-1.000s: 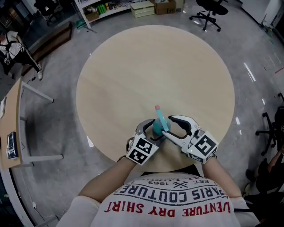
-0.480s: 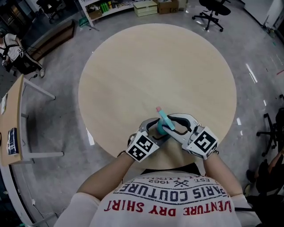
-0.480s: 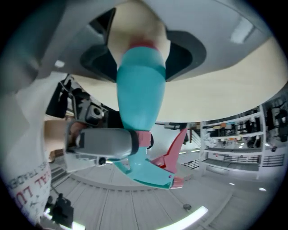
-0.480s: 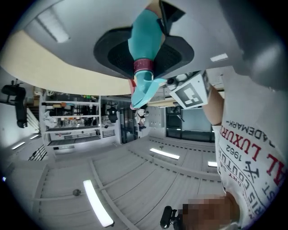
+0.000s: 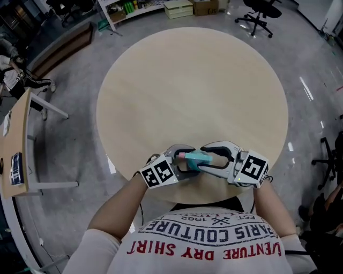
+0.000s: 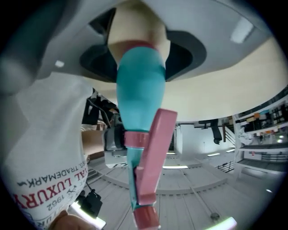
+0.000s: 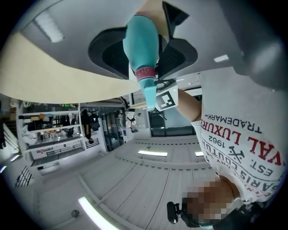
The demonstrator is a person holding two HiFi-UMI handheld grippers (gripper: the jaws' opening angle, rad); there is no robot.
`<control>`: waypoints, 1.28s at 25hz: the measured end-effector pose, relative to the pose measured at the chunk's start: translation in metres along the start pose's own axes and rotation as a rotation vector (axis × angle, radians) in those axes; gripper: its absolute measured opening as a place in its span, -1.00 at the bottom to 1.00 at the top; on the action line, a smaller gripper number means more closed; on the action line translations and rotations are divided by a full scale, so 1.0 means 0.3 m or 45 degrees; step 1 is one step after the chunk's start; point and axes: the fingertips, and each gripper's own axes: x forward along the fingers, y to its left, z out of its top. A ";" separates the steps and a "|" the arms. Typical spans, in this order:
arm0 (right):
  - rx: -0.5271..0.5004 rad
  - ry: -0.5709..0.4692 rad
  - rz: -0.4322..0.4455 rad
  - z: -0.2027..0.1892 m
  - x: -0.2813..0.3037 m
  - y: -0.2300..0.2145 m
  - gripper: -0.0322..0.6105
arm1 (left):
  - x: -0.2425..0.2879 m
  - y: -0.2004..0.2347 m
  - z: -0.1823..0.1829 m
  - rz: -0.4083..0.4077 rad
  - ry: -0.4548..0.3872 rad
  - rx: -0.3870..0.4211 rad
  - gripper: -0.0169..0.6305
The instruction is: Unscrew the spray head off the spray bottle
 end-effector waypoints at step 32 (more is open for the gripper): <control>-0.080 0.056 0.011 0.013 0.002 -0.051 -0.47 | 0.004 0.062 0.001 -0.005 0.077 0.028 0.08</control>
